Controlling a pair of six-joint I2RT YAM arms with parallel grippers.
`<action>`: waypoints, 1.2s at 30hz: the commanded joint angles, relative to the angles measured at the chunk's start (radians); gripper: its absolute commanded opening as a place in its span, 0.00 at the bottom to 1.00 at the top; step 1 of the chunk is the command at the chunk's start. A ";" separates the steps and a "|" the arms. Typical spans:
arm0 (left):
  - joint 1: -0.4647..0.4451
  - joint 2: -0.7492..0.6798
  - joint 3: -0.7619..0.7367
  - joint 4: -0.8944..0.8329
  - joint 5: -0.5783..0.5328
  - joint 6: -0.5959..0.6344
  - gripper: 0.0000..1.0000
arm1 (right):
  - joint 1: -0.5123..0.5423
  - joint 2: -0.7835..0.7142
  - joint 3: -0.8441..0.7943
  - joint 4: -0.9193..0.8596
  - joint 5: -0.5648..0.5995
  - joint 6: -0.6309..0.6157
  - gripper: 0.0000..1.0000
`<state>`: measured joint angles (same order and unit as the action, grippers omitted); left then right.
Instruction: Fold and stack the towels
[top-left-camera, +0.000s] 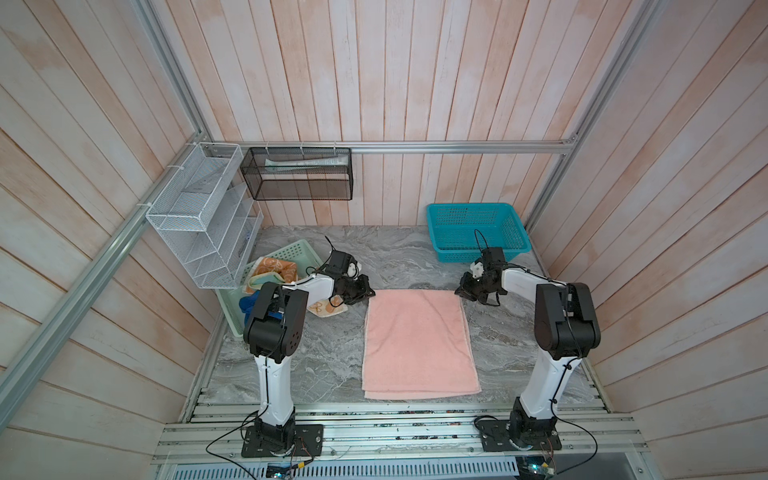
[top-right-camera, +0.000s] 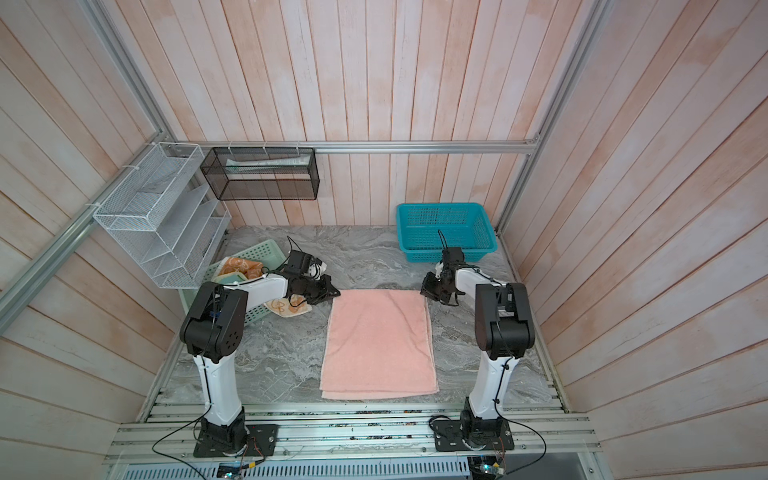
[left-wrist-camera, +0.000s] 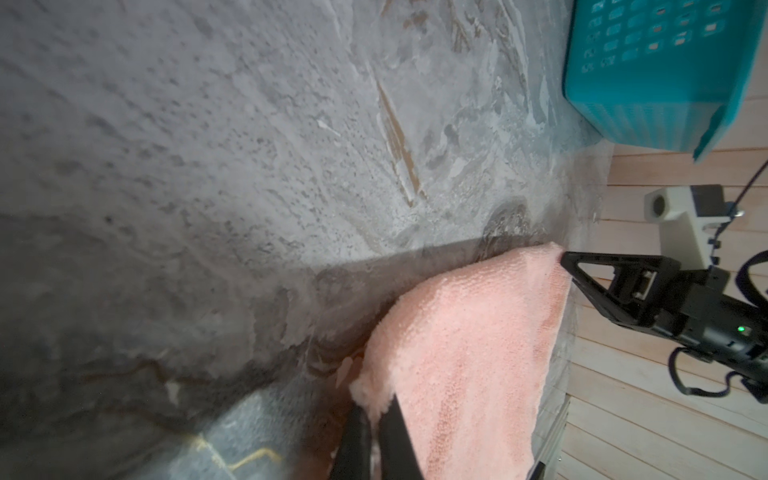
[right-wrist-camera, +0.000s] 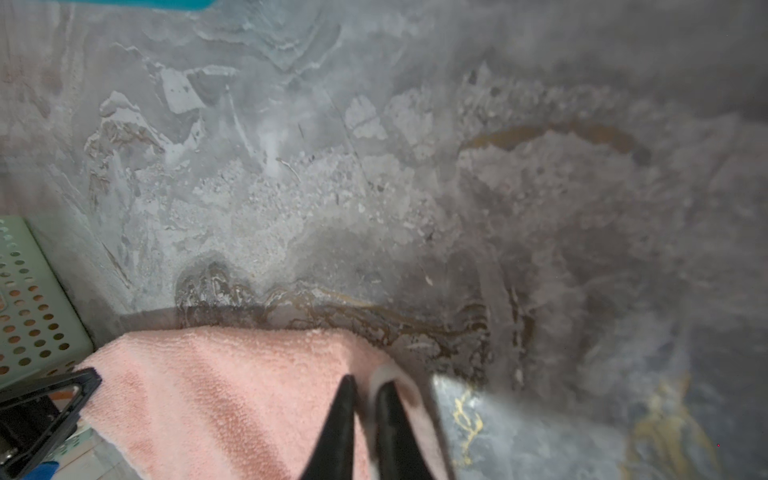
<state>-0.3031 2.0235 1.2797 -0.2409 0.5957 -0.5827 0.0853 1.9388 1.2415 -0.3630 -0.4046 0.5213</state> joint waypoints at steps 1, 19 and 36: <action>0.006 -0.028 0.024 0.028 0.008 0.042 0.00 | -0.003 0.002 0.049 0.029 -0.001 -0.034 0.00; -0.016 -0.623 -0.165 0.143 -0.016 0.215 0.00 | 0.023 -0.726 -0.083 -0.014 0.024 -0.120 0.00; -0.137 -1.064 -0.143 -0.123 -0.199 0.271 0.00 | 0.133 -1.118 -0.029 -0.164 0.099 -0.091 0.00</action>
<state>-0.4377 0.9749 1.1133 -0.2760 0.4438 -0.3248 0.2131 0.8314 1.1988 -0.4637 -0.3309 0.4072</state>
